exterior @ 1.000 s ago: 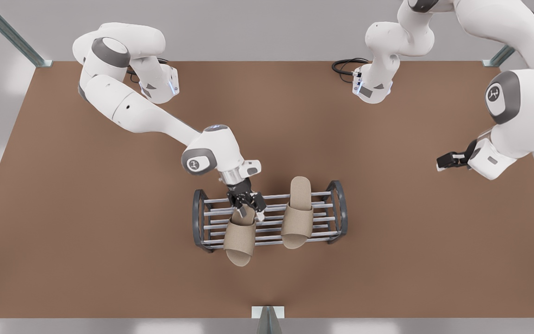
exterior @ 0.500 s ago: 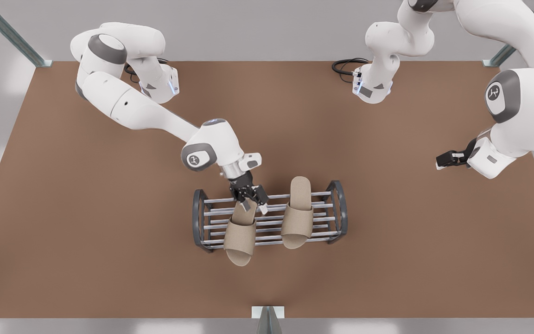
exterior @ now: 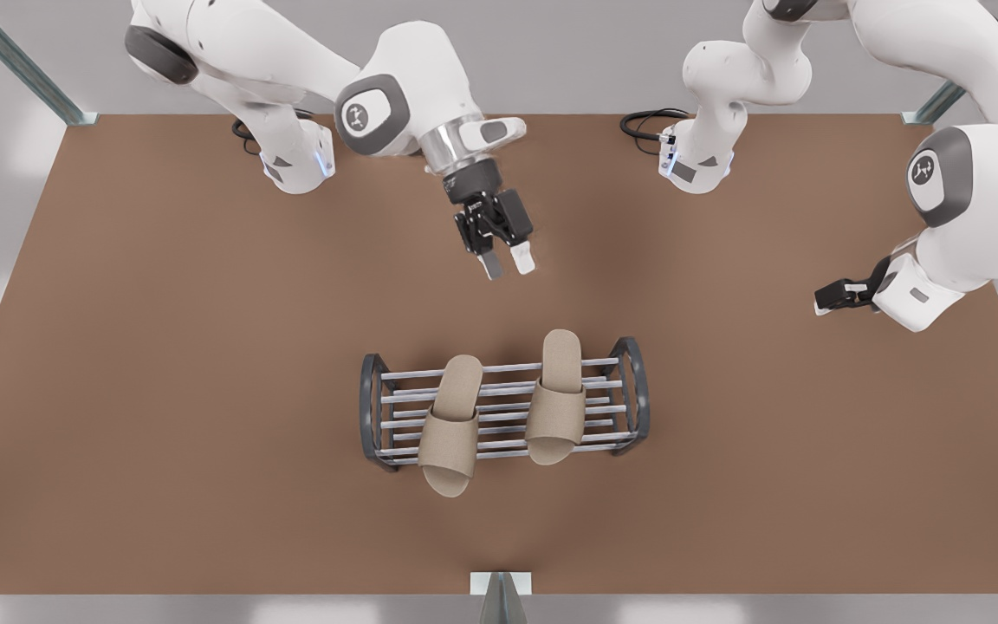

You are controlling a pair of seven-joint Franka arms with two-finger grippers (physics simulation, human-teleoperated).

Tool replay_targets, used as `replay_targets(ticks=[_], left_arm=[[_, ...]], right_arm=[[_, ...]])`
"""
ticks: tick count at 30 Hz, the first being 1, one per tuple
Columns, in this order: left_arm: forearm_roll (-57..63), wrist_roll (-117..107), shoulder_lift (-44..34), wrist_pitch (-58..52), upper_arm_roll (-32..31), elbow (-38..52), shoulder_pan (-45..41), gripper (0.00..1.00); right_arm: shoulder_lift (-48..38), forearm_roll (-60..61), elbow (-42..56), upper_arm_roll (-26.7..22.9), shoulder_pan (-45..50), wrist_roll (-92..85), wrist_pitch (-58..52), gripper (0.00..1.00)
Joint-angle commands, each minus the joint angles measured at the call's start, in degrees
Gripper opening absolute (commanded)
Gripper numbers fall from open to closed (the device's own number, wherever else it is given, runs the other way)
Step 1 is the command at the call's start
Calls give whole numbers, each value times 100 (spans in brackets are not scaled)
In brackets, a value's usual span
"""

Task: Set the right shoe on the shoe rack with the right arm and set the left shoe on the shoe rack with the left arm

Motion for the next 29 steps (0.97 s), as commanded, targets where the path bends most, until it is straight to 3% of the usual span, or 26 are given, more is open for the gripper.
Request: replay_targets(ticks=[1, 3, 6, 7, 9, 11, 12, 14, 16, 18, 20, 22, 29], left_arm=[[7, -9, -5, -8, 4, 10, -1, 100], [7, -9, -5, 1, -4, 10, -1, 100], [7, -9, -5, 1, -13, 10, -1, 100], [7, -9, -5, 10, -4, 10, -1, 100], [7, -9, -5, 10, -4, 10, -1, 100], [7, -9, -5, 19, -4, 10, -1, 100], [7, -9, -5, 19, -4, 10, -1, 100], [7, -9, -5, 10, -4, 10, -1, 100], [7, -9, -5, 10, -4, 10, -1, 100], [7, -9, -5, 19, -13, 10, 7, 100], [7, -9, -5, 19, -4, 10, 7, 100], [7, -9, -5, 19, -13, 10, 7, 100], [7, -9, -5, 27, -13, 10, 7, 100]], right_arm=[[-306, 2681, 48, -20, -476, 946, -998, 100], [-711, 3394, 39, -28, -1250, 2554, -1473, 100], [-685, 3465, 92, 33, -1215, 2722, -1815, 100], [-720, 4062, 206, -124, -1268, 2740, -2088, 100], [-720, 4720, 224, -1440, -795, 2933, -2465, 100], [-799, 6101, 189, -4165, 303, 2907, -2782, 100], [-843, 6111, 162, -6008, 1602, 2933, -3071, 100], [-1080, 6067, 171, -7068, 1905, 3354, -4635, 100], [-1062, 6049, 452, -7077, 1527, 4015, -5428, 100], [-1062, 5847, 391, -7051, 1456, 3487, -5446, 100], [-1571, 5944, -144, -7042, 1421, 4284, -5340, 100], [-1678, 5909, -163, -6576, 859, 4506, -5235, 100], [-1643, 5917, -304, -6550, 947, 4577, -5252, 100]])
